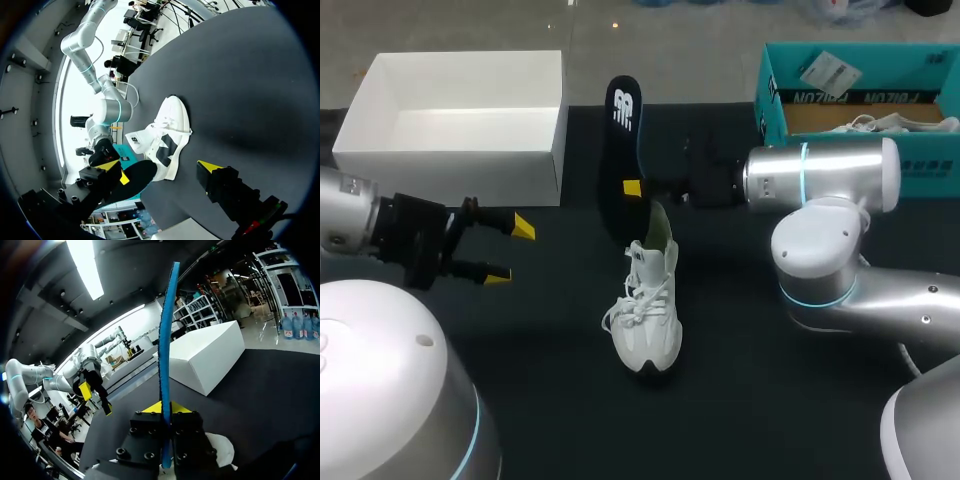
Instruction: Take the shoe out of the shoebox, open the shoe tongue, remove and reinsert the insole, then place the shoe into the shoebox
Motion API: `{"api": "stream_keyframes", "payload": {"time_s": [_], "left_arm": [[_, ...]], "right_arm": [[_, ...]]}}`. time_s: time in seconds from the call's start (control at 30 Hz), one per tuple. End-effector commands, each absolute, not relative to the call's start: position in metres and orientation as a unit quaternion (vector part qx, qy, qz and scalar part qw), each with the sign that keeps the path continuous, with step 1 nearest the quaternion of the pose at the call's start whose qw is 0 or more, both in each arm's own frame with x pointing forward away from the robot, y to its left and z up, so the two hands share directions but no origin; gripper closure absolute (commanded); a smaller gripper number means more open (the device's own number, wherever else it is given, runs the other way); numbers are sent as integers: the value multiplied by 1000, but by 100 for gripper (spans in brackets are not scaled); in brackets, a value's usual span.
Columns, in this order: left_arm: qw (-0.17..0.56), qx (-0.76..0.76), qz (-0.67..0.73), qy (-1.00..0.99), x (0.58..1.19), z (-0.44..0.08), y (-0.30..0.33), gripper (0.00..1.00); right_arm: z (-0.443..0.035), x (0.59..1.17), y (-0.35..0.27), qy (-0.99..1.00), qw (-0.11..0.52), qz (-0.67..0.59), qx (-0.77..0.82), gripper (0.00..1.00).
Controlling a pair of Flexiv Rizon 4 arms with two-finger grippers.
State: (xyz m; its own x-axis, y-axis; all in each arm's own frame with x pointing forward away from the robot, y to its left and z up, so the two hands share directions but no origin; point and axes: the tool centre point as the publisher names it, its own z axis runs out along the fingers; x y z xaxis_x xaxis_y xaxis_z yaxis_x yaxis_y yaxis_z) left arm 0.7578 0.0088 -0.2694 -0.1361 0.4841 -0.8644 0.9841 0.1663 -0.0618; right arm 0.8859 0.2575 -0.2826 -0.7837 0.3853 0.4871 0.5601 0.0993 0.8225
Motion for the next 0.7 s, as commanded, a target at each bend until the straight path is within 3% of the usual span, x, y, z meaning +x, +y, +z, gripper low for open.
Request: {"api": "stream_keyframes", "payload": {"time_s": [0.03,0.7], "left_arm": [[363,548,-341,672,757,-269,8,0],[363,548,-341,672,757,-269,8,0]], "right_arm": [[-282,883,257,-738,73,-589,-322,100],[-265,889,246,-725,55,-606,-322,100]]}}
